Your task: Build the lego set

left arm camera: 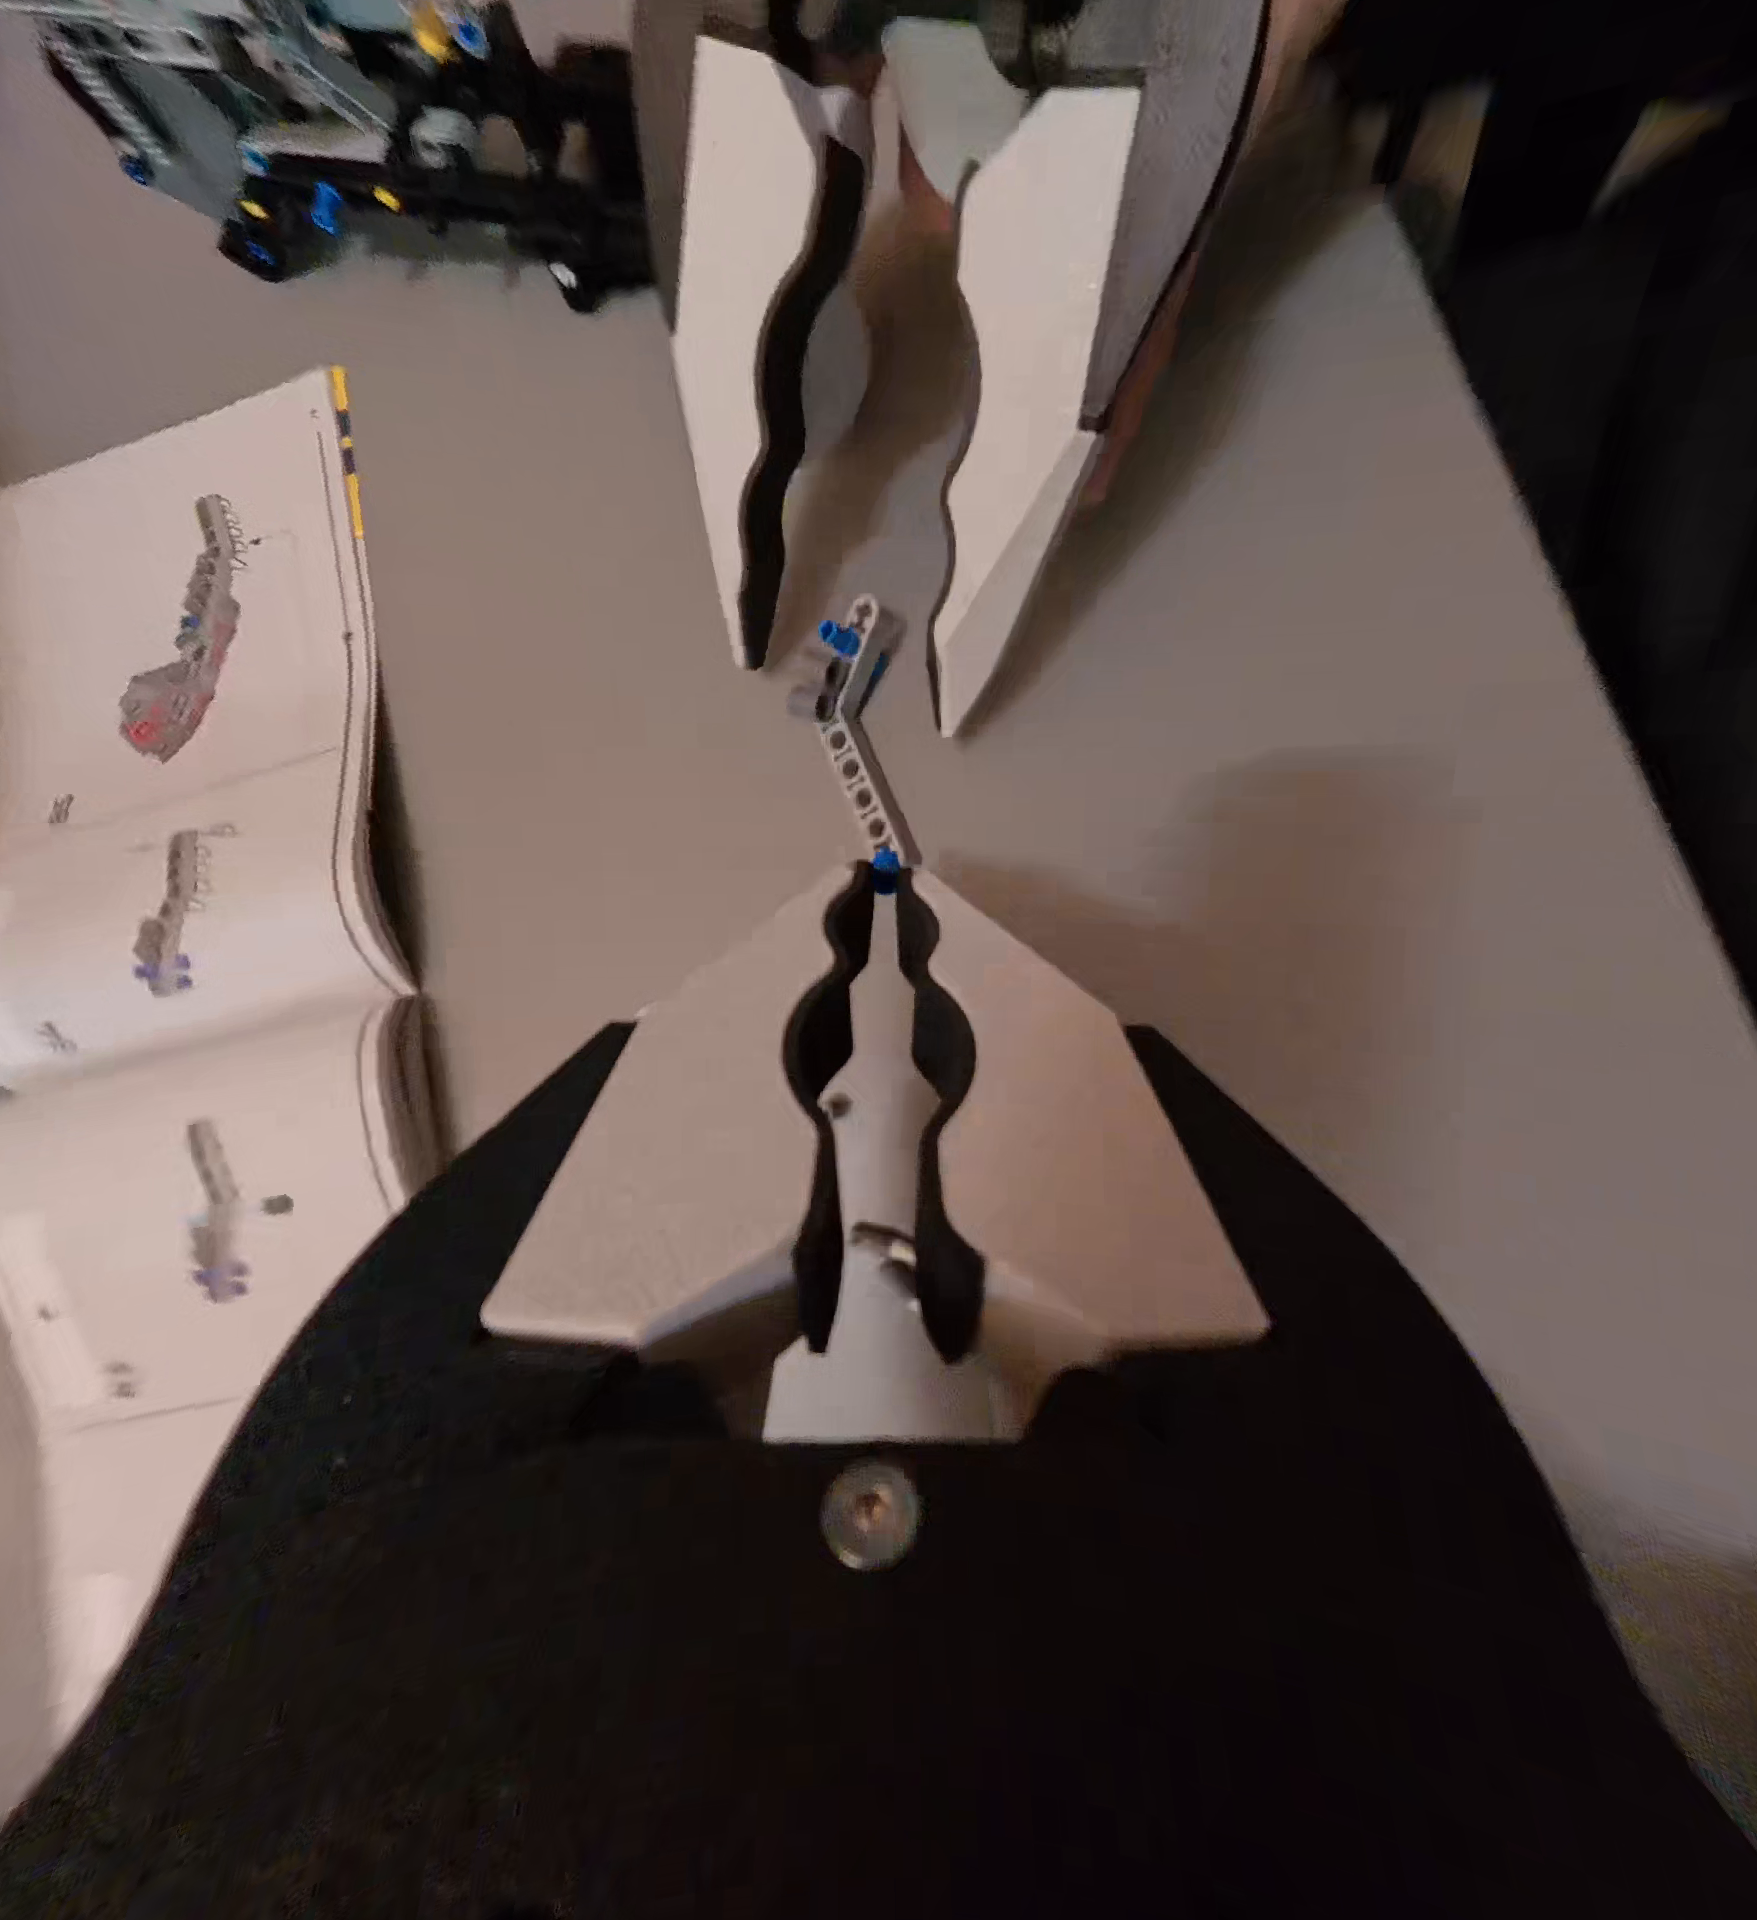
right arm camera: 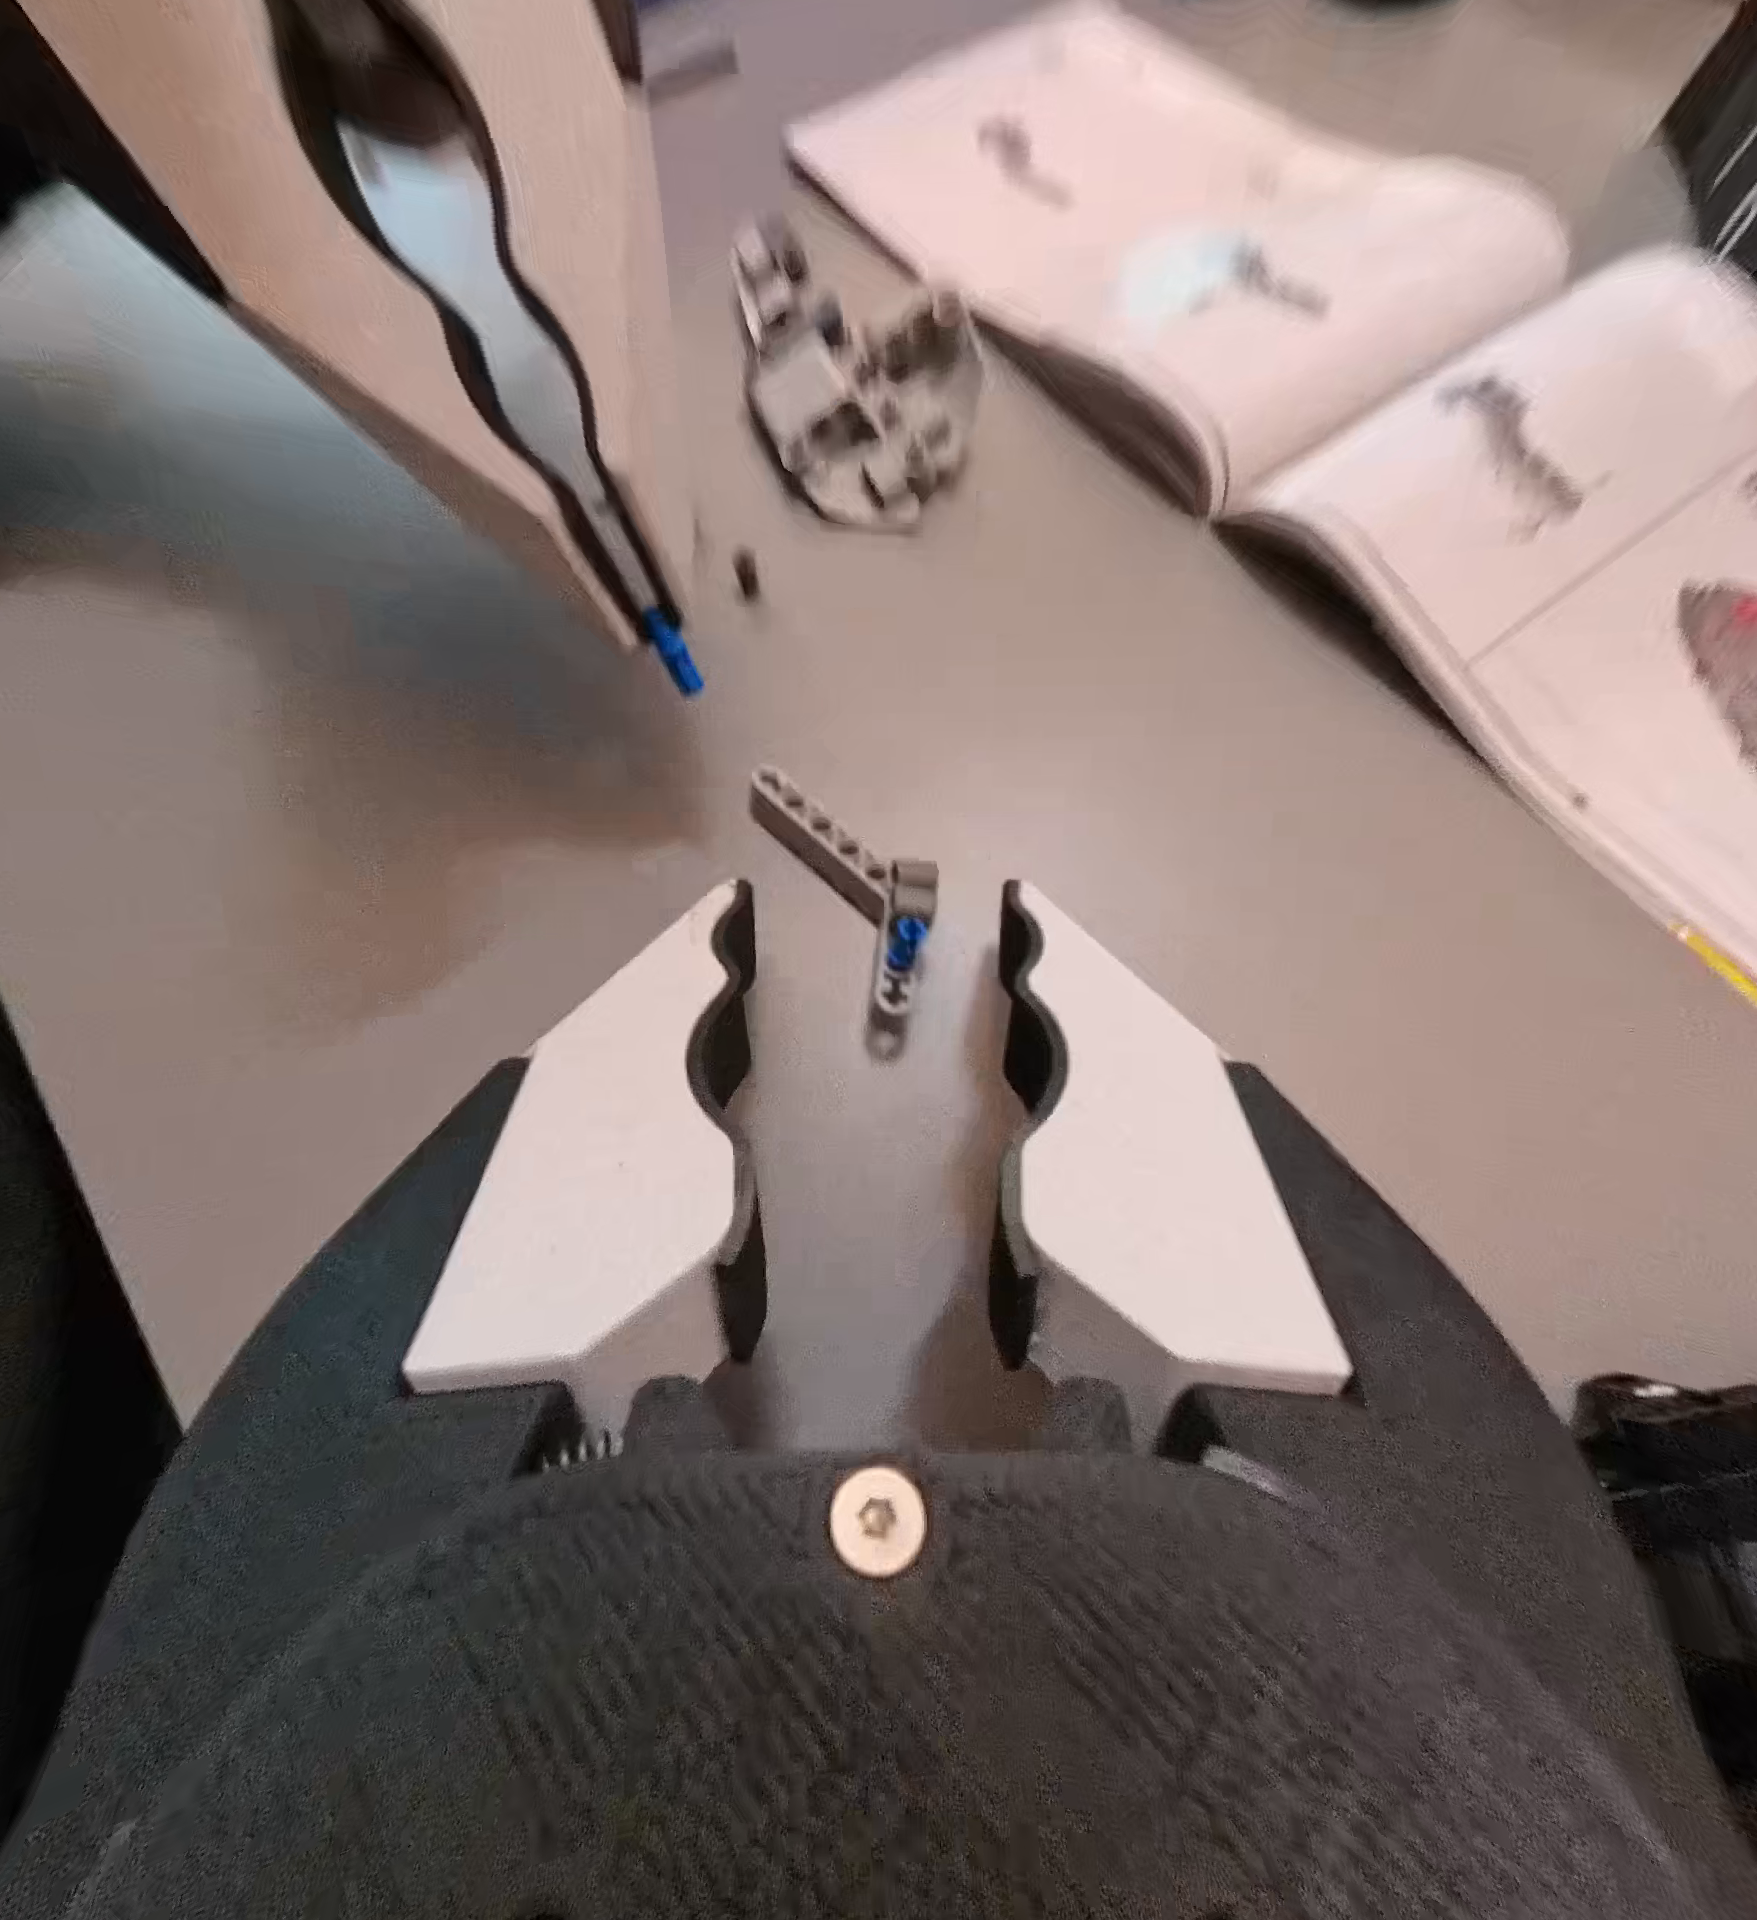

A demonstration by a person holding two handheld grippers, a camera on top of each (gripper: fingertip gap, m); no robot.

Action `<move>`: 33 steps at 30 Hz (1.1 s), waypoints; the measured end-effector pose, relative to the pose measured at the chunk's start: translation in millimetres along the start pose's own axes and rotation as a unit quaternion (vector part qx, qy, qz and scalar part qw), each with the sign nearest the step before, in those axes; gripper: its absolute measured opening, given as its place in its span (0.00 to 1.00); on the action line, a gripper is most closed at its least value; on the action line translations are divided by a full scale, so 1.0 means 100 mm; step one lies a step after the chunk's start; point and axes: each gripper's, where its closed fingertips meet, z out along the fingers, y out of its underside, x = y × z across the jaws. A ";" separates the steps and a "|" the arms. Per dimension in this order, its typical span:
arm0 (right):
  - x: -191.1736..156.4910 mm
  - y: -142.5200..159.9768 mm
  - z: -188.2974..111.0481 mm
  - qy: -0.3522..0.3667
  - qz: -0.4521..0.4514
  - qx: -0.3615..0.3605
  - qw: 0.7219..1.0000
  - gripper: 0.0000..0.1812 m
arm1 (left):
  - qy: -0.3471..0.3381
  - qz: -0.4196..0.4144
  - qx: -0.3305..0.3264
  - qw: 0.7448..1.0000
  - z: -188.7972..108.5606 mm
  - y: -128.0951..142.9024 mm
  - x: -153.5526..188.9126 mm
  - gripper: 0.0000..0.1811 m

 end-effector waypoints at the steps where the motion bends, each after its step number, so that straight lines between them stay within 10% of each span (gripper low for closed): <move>1: 0.02 0.08 0.04 0.003 -0.002 -0.023 1.000 0.26 | 0.016 0.023 -0.022 0.999 0.03 0.02 0.02 0.00; 7: 0.08 0.12 0.07 0.021 -0.018 -0.025 0.999 0.05 | 0.080 0.093 -0.086 0.989 0.16 0.06 0.02 0.00; 33: 0.06 0.12 0.07 0.014 -0.048 -0.025 0.998 0.03 | 0.109 0.263 -0.209 0.936 0.24 0.08 0.05 0.00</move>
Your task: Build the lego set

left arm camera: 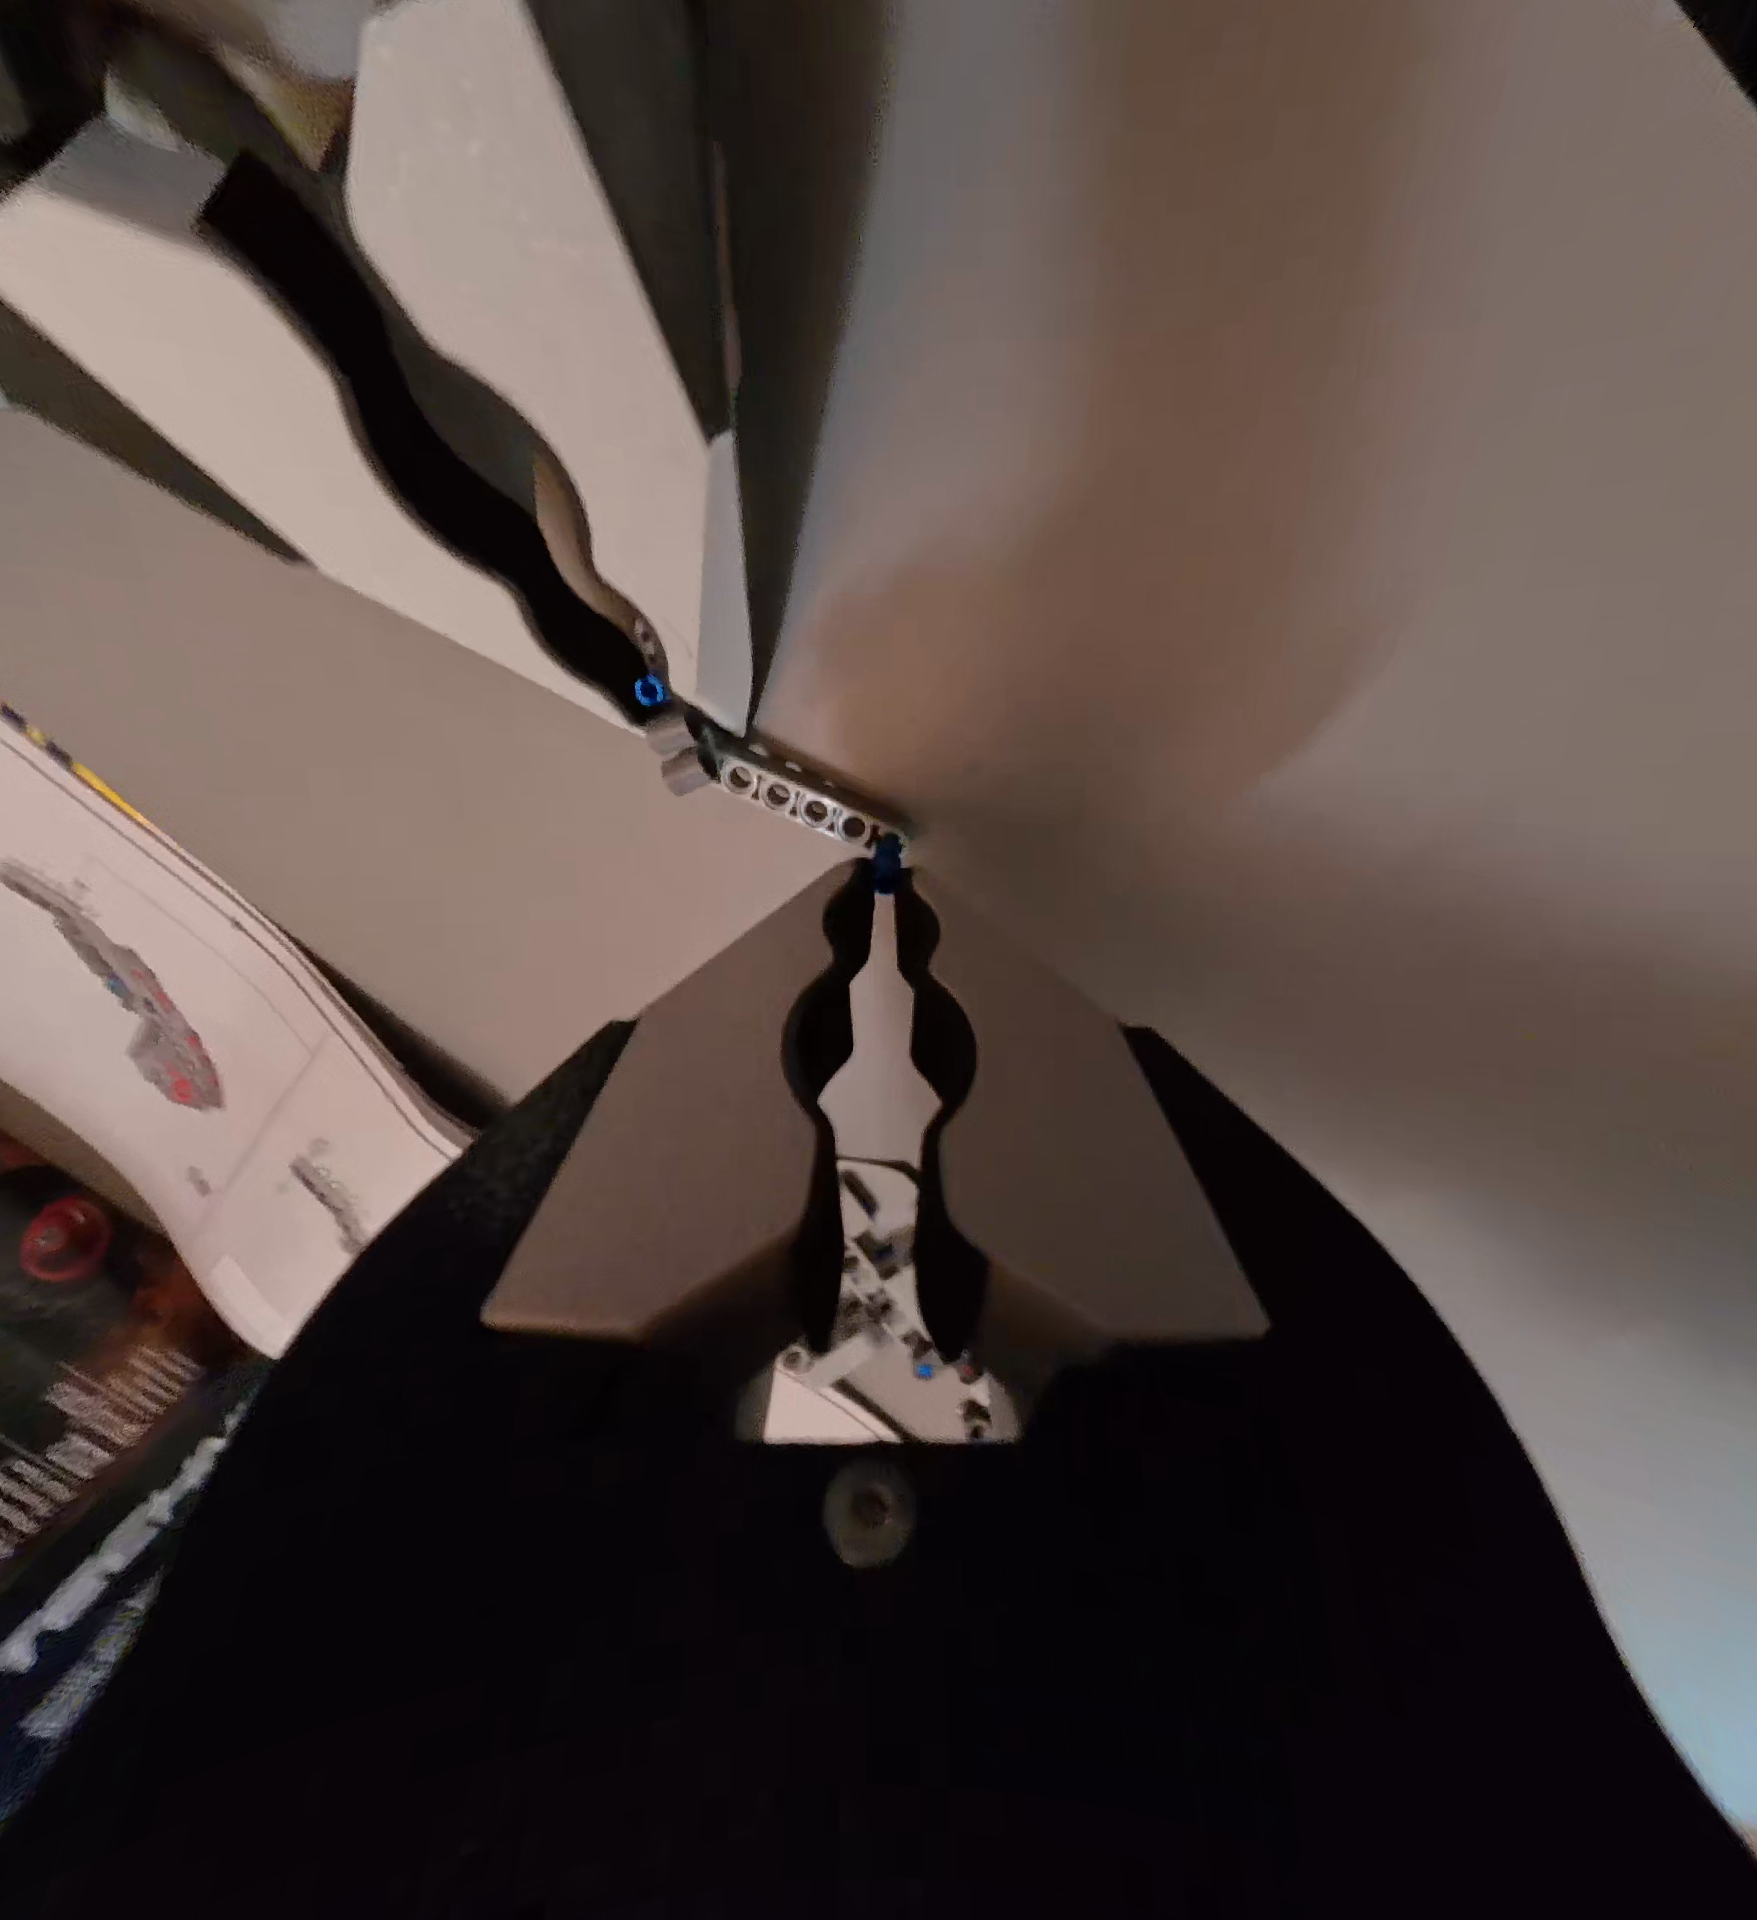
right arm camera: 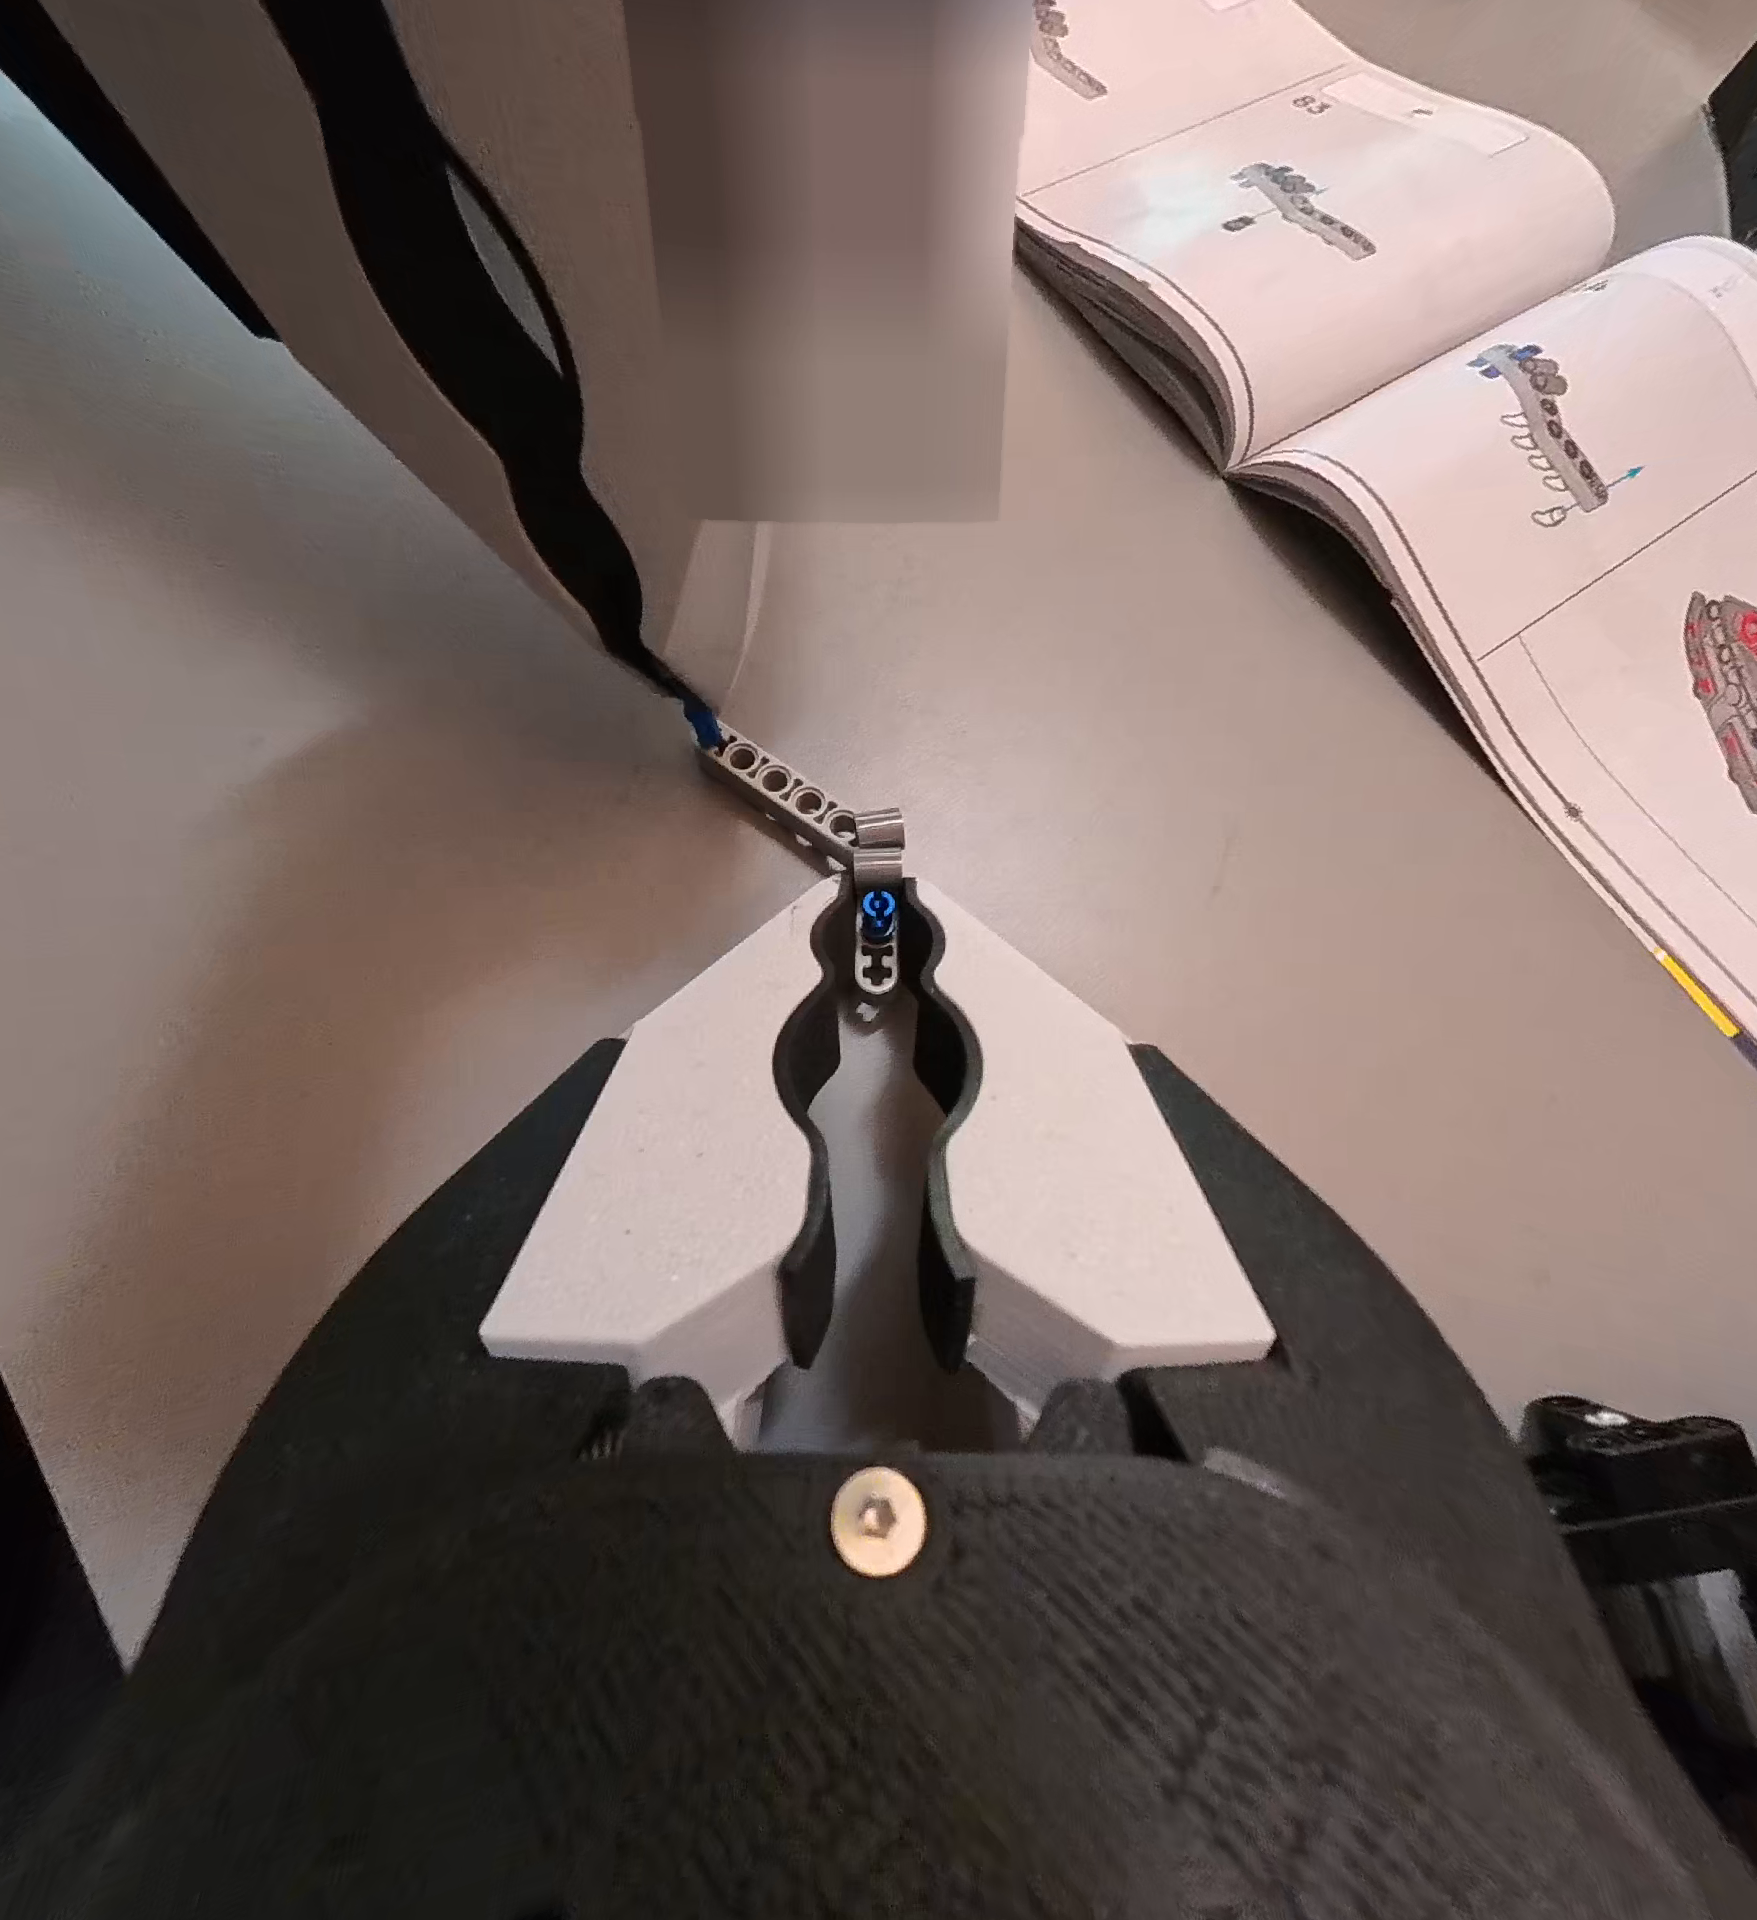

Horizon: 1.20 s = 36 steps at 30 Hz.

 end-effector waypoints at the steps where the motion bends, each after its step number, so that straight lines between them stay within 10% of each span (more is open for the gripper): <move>1: 0.00 0.00 0.00 -0.001 0.000 0.000 1.000 0.03 | 0.011 -0.026 0.000 1.000 0.00 0.00 0.00 0.00; 14: 0.00 0.00 0.00 0.000 -0.001 0.000 1.000 0.03 | 0.008 0.122 -0.058 0.991 0.00 -0.03 0.00 0.01; 30: 0.00 0.00 0.00 -0.002 0.002 0.000 1.000 0.04 | 0.086 -0.218 0.095 0.968 0.02 -0.05 0.01 0.00; 36: 0.00 0.00 0.00 -0.002 0.002 0.000 1.000 0.03 | 0.034 -0.187 0.059 0.980 0.02 -0.05 0.01 0.00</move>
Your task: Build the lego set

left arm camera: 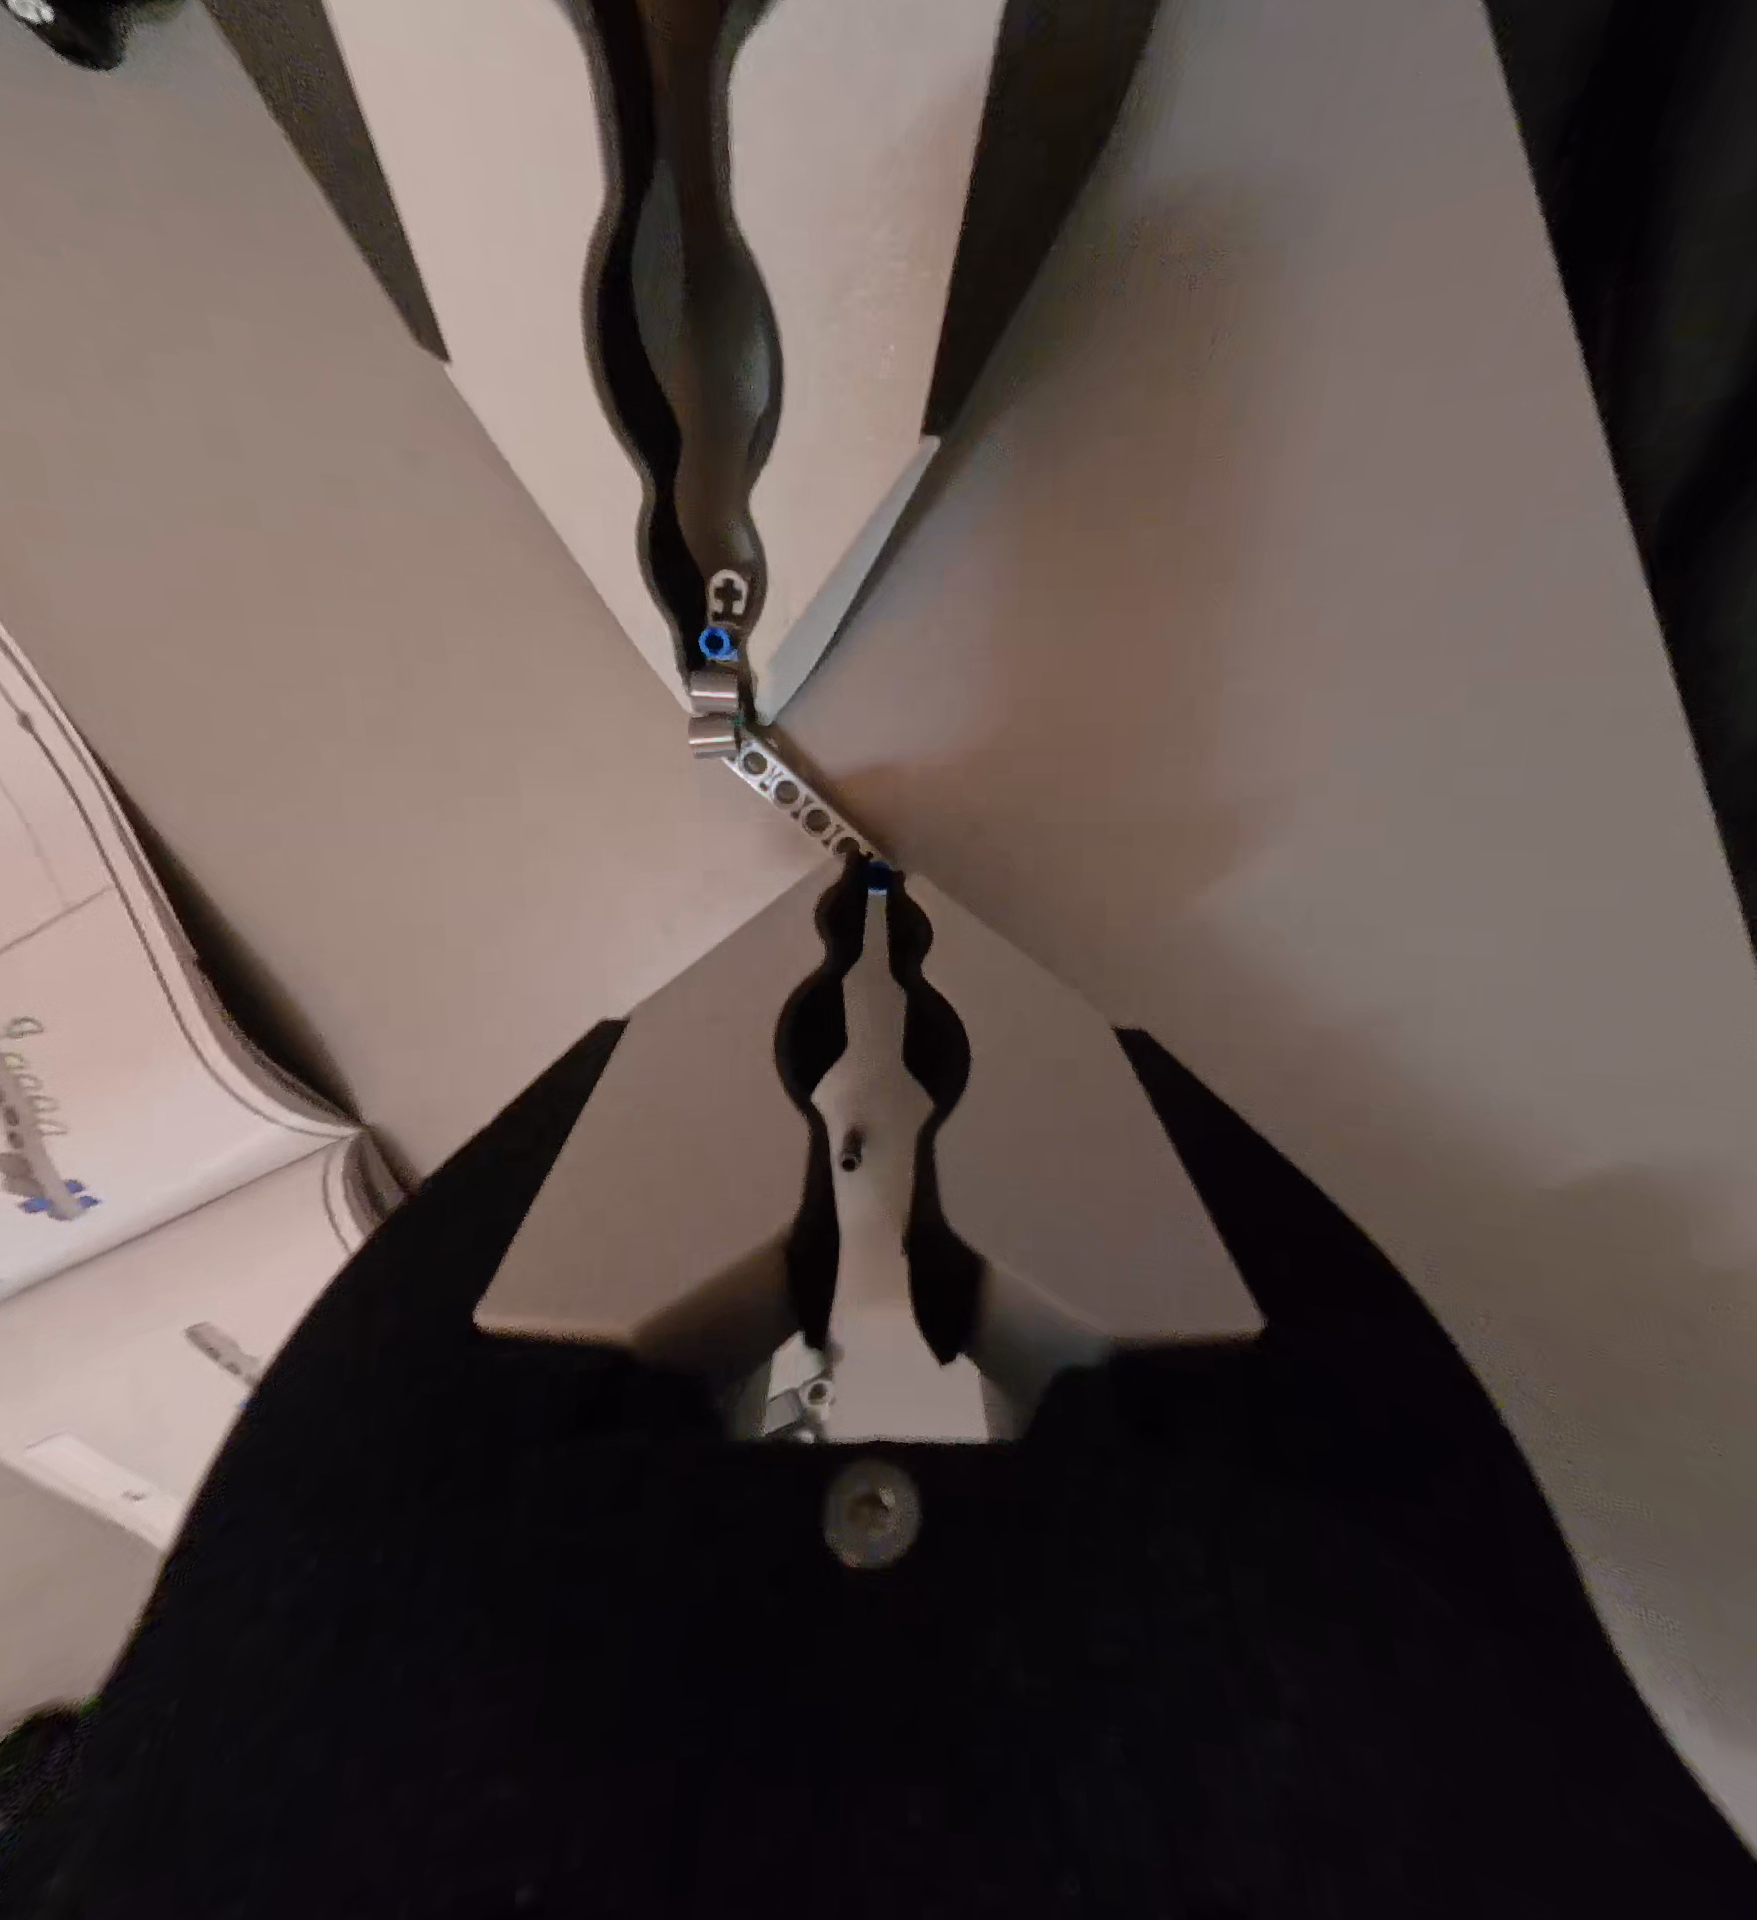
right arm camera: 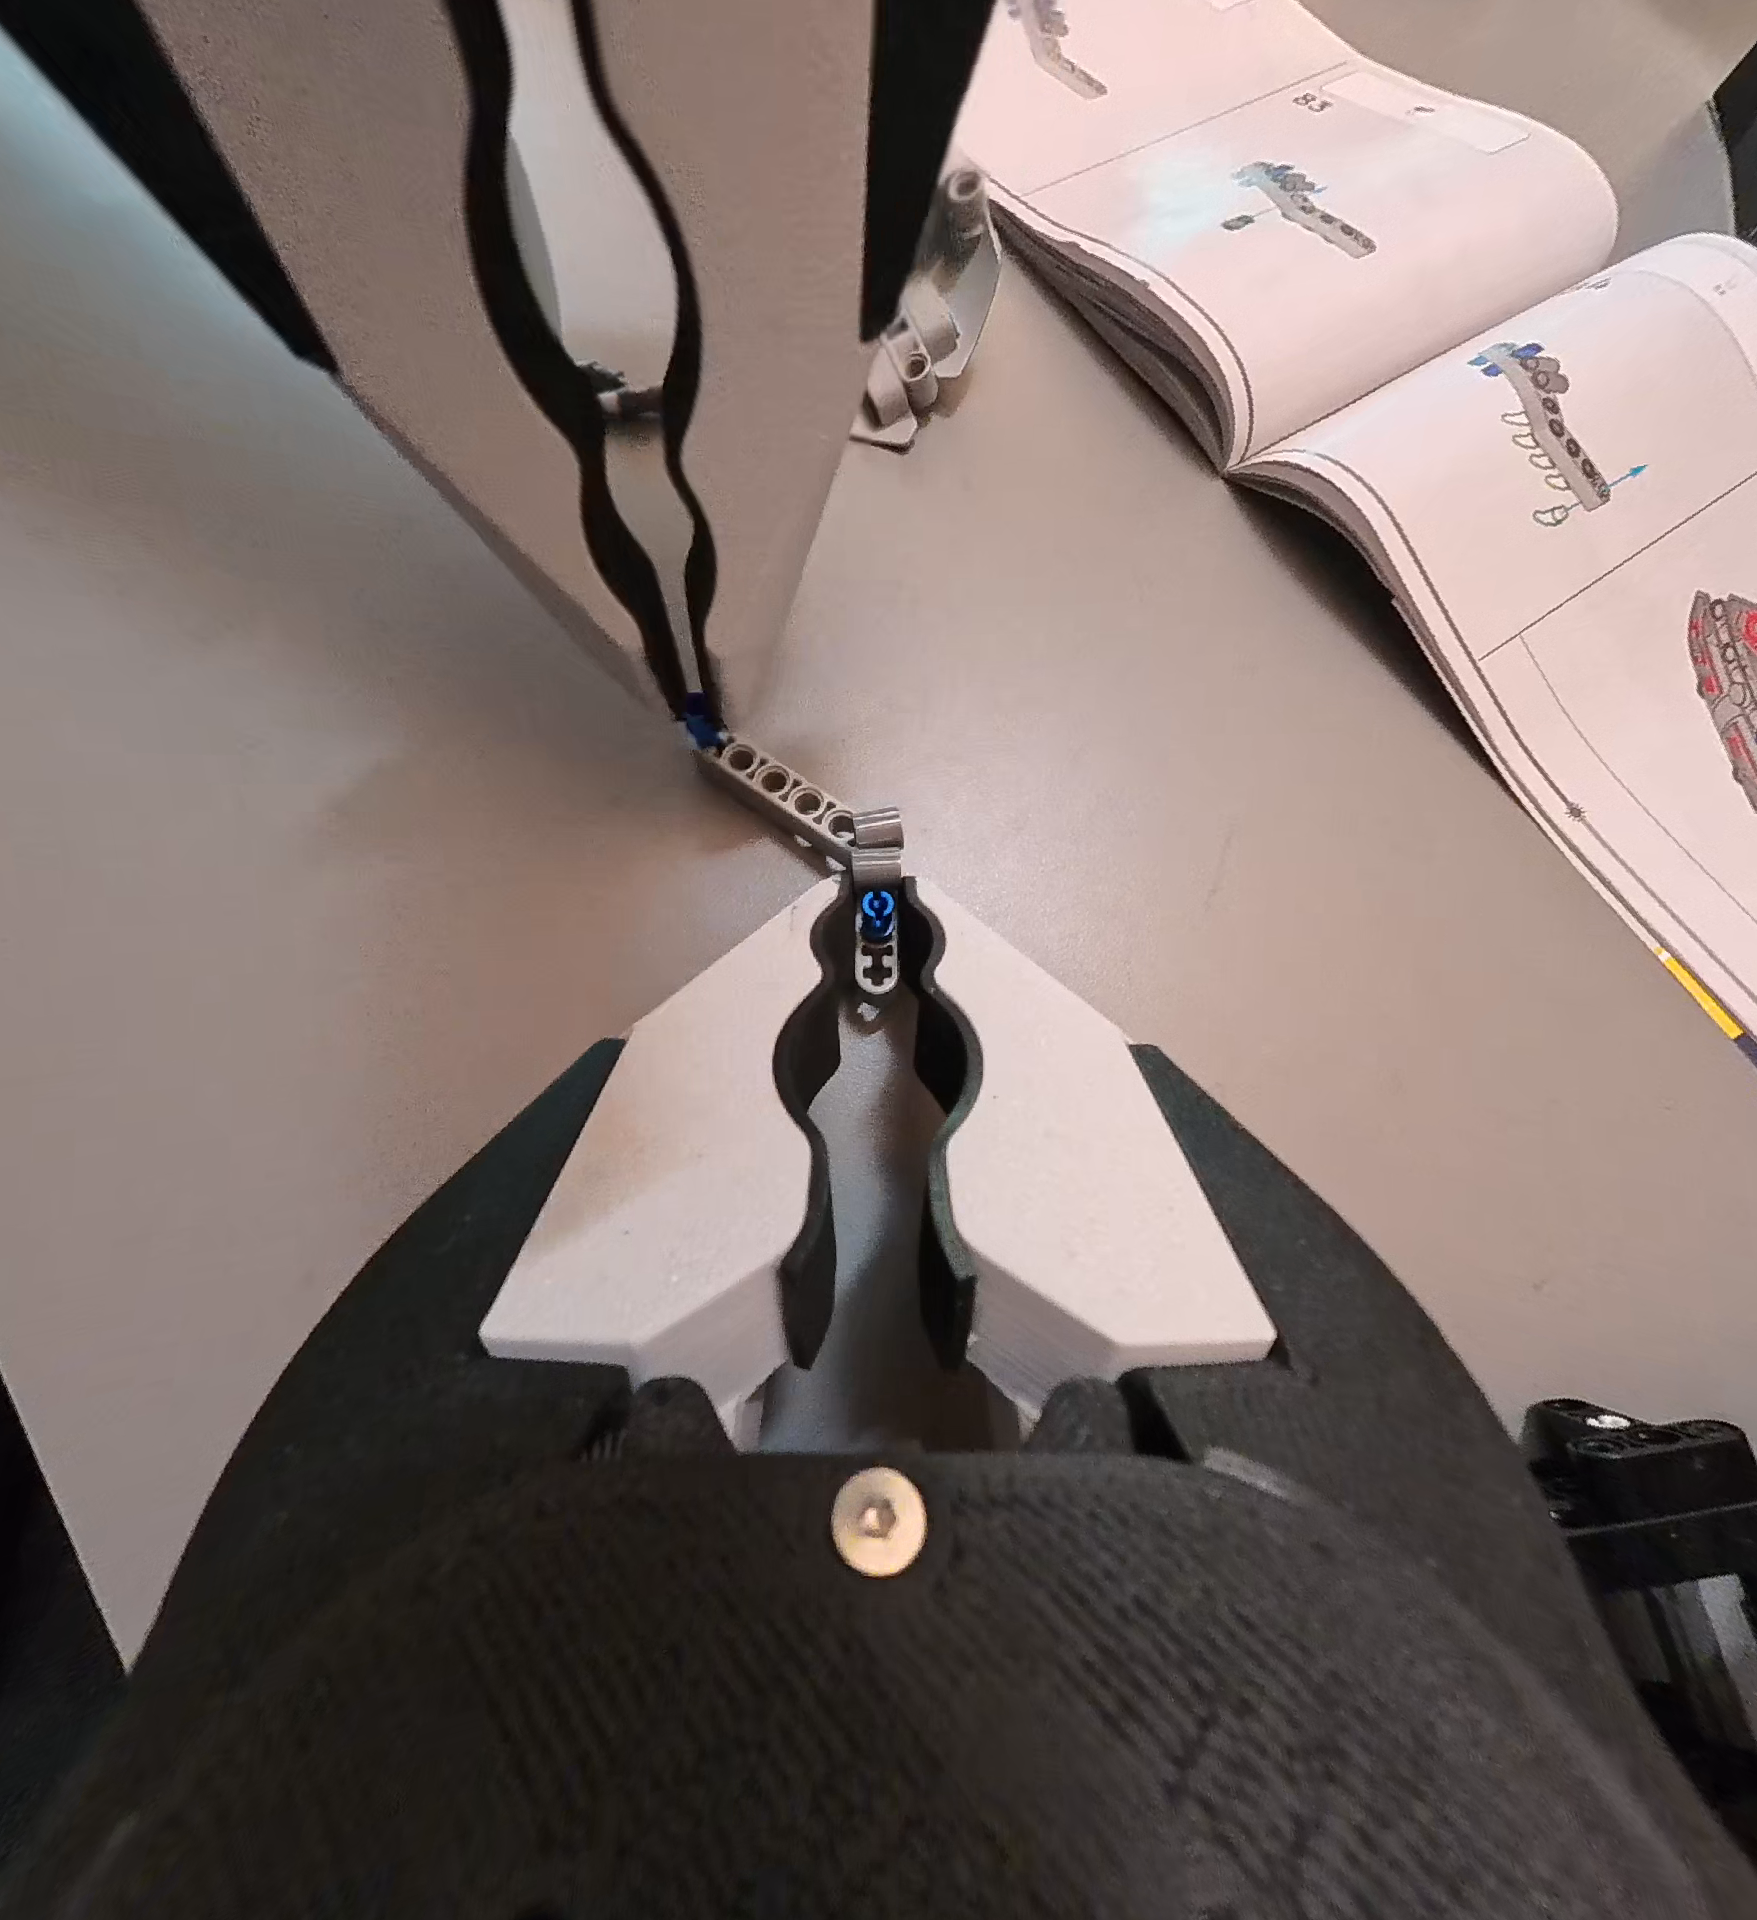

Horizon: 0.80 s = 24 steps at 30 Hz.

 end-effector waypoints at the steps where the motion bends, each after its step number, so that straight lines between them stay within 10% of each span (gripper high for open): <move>1: 0.00 0.00 0.00 0.000 0.000 0.000 1.000 0.04 | 0.002 -0.005 0.000 1.000 0.00 0.00 0.00 0.00; 9: 0.00 0.00 0.00 0.000 0.001 0.000 1.000 0.04 | -0.012 -0.157 0.076 0.985 0.00 0.00 -0.01 0.00; 24: 0.01 0.00 0.00 0.004 0.000 0.000 1.000 0.04 | -0.066 -0.116 0.027 0.991 0.05 0.05 -0.03 0.00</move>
